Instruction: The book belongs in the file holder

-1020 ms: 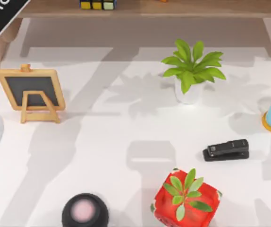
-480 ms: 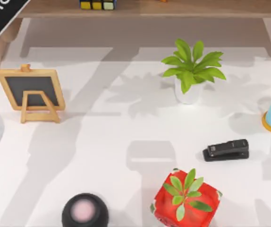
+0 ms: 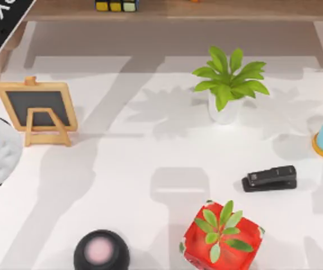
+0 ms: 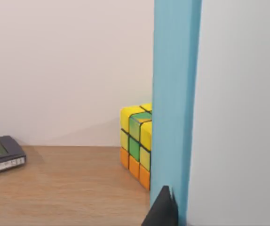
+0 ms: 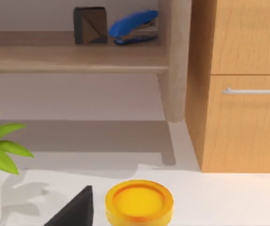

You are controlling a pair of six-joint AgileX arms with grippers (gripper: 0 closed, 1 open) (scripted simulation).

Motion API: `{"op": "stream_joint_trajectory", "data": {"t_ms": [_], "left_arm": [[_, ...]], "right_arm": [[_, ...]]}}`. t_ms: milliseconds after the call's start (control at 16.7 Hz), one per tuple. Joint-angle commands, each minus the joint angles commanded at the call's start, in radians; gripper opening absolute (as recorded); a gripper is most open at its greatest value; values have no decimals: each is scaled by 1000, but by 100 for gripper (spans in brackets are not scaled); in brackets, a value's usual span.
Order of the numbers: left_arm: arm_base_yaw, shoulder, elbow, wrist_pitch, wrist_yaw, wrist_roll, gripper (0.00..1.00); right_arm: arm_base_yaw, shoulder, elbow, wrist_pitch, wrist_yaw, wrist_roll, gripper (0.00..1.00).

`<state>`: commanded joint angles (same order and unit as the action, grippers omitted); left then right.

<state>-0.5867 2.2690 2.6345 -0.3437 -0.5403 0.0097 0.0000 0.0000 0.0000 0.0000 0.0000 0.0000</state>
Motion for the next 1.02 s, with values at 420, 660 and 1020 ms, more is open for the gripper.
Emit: {"op": "stream_joint_trajectory", "data": {"t_ms": [420, 660, 1020], "left_arm": [[49, -27, -4, 44, 3, 9, 0], [238, -90, -64, 184, 33, 62, 0], [635, -165, -345, 436, 172, 278, 0]], "right_arm": [[0, 0, 0, 0, 0, 0, 100], [0, 0, 0, 0, 0, 0, 100], [0, 0, 0, 0, 0, 0, 100]]}}
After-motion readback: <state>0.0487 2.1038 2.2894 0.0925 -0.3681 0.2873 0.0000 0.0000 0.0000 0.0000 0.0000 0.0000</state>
